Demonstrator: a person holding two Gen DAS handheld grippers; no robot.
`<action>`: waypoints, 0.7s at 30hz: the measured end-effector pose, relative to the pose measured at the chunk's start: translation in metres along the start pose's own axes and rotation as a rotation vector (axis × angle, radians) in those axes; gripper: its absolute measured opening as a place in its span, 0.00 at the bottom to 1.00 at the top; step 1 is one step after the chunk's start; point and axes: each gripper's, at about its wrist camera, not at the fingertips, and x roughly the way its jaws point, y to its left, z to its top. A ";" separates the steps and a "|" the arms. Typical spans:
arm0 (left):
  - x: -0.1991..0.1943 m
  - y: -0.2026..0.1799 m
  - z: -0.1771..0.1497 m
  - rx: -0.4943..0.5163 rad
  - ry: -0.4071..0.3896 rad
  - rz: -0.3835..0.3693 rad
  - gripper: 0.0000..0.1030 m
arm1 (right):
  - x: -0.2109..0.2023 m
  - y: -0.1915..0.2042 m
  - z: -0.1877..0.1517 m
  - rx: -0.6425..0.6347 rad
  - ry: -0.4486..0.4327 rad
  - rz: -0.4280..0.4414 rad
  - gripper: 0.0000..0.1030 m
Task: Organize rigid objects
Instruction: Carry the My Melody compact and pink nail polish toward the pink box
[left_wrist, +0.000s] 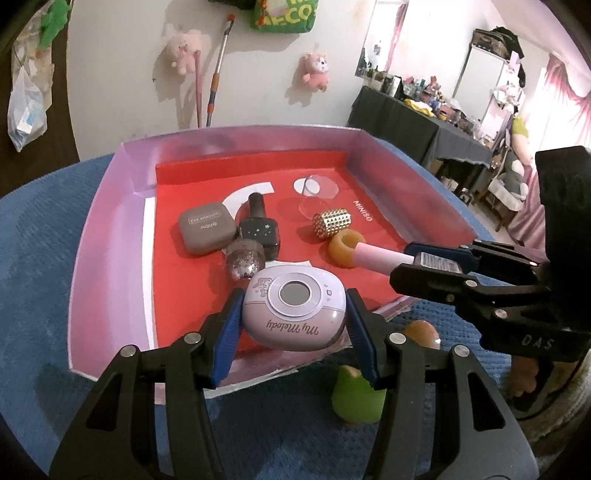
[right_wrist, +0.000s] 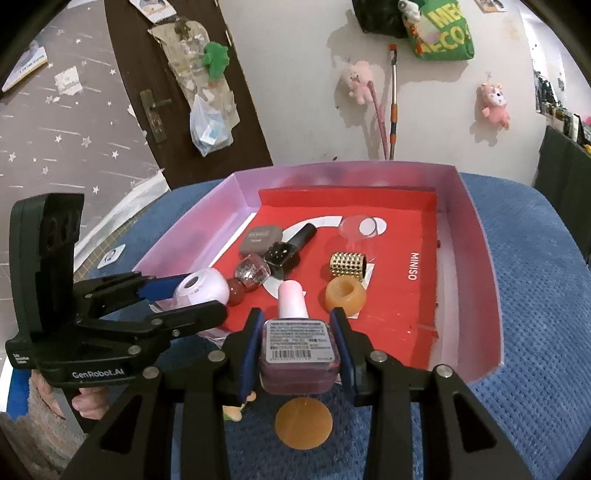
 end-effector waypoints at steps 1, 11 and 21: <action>0.002 0.001 0.000 -0.001 0.005 0.002 0.50 | 0.003 0.000 0.000 -0.002 0.008 0.002 0.38; 0.011 0.005 0.002 -0.007 0.032 0.018 0.50 | 0.024 -0.001 0.005 0.004 0.056 0.005 0.38; 0.016 0.006 0.005 -0.006 0.049 0.016 0.50 | 0.035 -0.003 0.005 0.007 0.086 -0.006 0.37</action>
